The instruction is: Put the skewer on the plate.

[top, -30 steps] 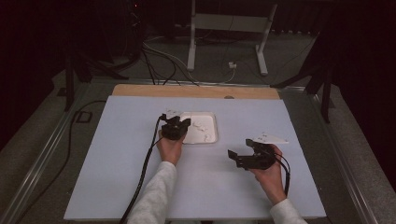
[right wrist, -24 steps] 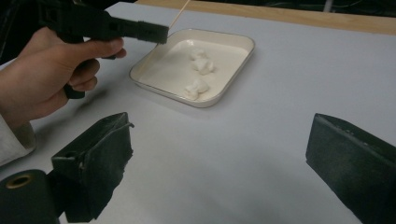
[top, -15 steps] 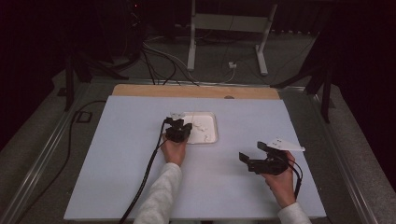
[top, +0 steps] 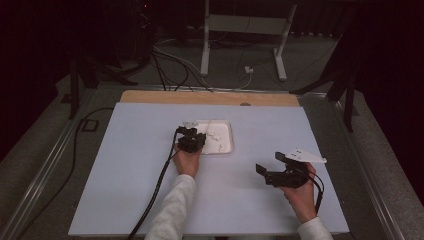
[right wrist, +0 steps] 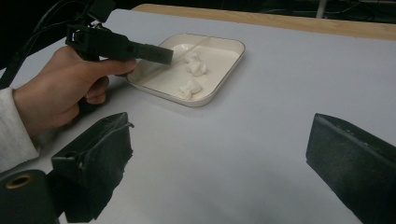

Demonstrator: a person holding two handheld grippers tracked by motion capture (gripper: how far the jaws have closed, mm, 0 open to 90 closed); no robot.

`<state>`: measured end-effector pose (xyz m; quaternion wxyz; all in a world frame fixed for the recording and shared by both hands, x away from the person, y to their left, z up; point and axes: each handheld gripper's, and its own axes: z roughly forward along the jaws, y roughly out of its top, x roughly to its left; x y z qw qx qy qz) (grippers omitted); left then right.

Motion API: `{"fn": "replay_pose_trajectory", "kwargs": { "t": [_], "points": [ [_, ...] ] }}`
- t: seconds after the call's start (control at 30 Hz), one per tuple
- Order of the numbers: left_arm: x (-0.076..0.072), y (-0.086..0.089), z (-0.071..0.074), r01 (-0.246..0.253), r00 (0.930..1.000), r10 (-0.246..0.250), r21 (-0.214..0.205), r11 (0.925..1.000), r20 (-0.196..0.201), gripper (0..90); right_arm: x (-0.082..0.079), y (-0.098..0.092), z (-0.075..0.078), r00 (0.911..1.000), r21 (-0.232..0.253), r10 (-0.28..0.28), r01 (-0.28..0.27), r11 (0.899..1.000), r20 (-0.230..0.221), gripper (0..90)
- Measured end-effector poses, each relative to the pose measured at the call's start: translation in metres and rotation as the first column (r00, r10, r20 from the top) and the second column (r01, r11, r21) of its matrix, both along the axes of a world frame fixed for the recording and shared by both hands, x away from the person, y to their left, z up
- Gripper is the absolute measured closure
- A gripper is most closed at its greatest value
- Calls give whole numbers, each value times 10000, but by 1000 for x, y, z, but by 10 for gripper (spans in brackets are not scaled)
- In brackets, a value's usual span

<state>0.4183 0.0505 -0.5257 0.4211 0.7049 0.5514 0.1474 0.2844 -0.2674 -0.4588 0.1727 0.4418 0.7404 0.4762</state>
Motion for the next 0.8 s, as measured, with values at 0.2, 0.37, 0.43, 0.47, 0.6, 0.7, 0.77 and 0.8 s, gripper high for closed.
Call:
{"fn": "replay_pose_trajectory", "kwargs": {
  "t": [0.2,0.37,0.43,0.47,0.6,0.7,0.77,0.8],
  "points": [
    [-4,9,16,210,9992,-189,-597,9980,347,478,-1,-5,2,9999,47,-86,86,10000,83,60],
    [-17,26,44,566,9922,-492,-625,9964,1148,279,-3,-10,2,9998,7,-181,181,9998,128,47],
    [-26,36,55,713,9871,-632,-506,9962,1472,232,-5,-10,2,9995,-144,-192,195,9997,236,42],
    [-30,41,60,791,9841,-697,-517,9955,1633,201,-5,-11,2,9995,-141,-165,169,9998,269,42],
    [-48,64,75,939,9756,-794,-620,9937,2047,164,-7,-13,3,9989,-59,-161,163,9998,431,39],
    [-63,80,82,1182,9659,-1031,-505,9917,2375,107,-9,-16,4,9981,33,-127,125,9999,601,32],
    [-73,91,85,1392,9569,-1175,-645,9882,2655,73,-10,-19,4,9973,59,-161,157,9999,721,27],
    [-78,96,86,1449,9529,-1217,-642,9874,2777,50,-11,-20,4,9970,128,-170,161,9998,751,26]
  ]
}}
